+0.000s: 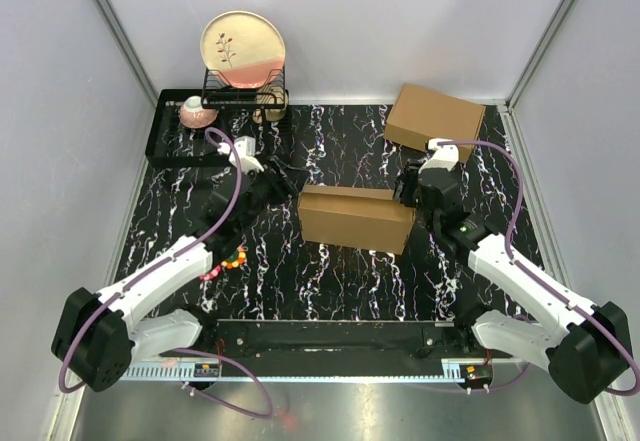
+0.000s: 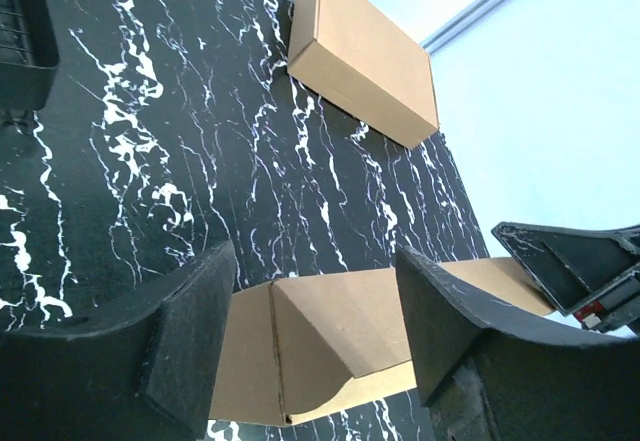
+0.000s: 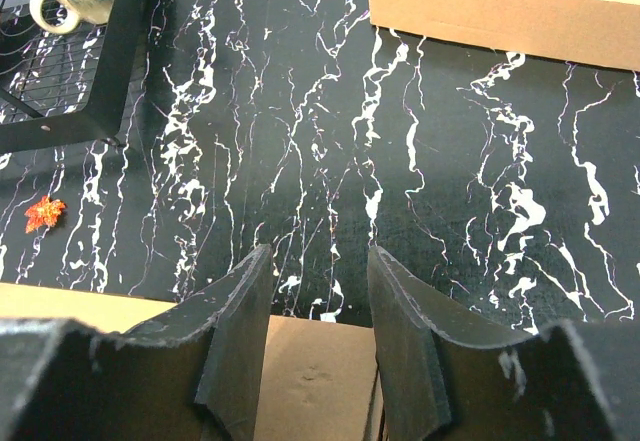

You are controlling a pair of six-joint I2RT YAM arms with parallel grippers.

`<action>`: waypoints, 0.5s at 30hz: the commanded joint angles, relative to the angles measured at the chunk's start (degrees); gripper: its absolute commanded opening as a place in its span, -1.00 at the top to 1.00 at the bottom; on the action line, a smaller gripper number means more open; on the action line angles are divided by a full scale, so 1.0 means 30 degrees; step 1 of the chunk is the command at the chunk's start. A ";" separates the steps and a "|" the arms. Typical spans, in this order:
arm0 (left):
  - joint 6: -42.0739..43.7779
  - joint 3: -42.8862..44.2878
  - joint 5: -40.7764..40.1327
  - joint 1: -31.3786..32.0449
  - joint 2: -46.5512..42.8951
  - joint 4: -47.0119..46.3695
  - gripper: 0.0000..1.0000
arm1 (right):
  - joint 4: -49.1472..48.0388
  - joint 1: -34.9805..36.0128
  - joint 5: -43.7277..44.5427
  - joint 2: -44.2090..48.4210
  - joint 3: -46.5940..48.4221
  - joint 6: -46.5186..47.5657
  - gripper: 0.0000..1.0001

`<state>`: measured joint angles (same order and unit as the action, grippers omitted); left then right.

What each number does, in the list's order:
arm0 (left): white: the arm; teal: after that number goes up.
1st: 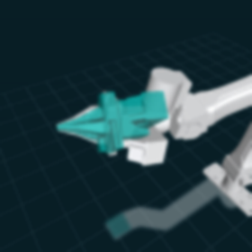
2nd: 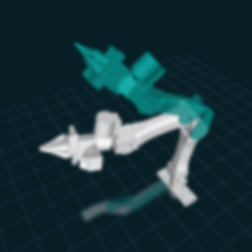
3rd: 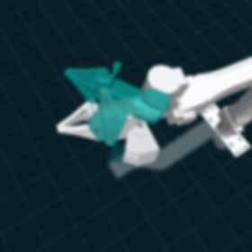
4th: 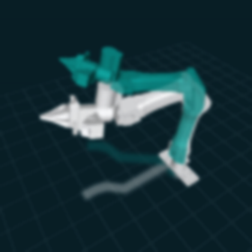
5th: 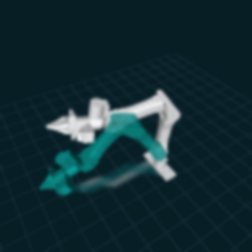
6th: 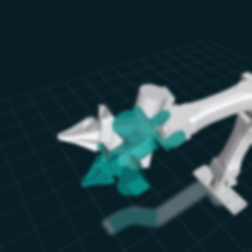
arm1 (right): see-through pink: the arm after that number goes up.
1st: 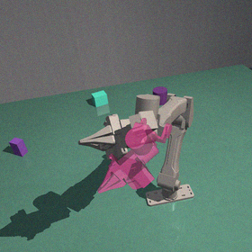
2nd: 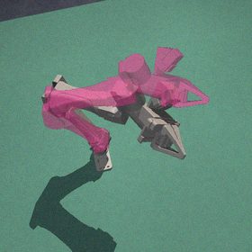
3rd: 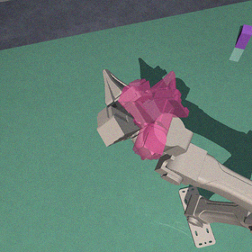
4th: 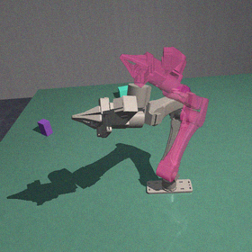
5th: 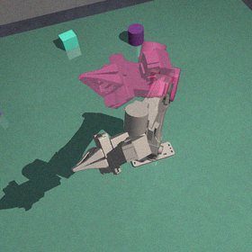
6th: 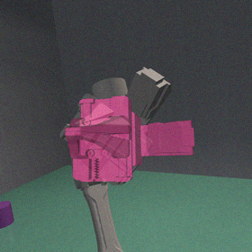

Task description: Fold the paper box

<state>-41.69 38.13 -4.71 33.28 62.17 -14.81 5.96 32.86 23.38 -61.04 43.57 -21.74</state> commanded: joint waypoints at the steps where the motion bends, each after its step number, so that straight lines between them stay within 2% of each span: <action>1: 0.0067 0.1176 0.1364 -0.0135 0.0748 -0.0341 -0.31 | 0.4021 0.0559 -0.0937 -0.0983 -0.1018 -0.0166 0.03; 6: 0.0332 -0.0750 0.1424 -0.0048 0.0780 -0.0306 -0.08 | 0.4050 0.0530 -0.0878 -0.0983 -0.1018 -0.0196 0.03; 10: 0.1149 -0.1050 0.0285 0.0858 0.0779 0.0567 0.27 | 0.4108 0.0559 -0.0790 -0.1012 -0.0989 -0.0225 0.03; 15: 0.0832 -0.1953 -0.1094 0.1826 0.1160 0.1420 0.42 | 0.4108 0.0560 -0.0702 -0.1013 -0.0989 -0.0342 0.03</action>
<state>-40.36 35.83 -5.41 36.53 64.55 -14.87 5.96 32.97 23.57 -61.17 43.59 -21.80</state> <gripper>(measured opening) 0.321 0.488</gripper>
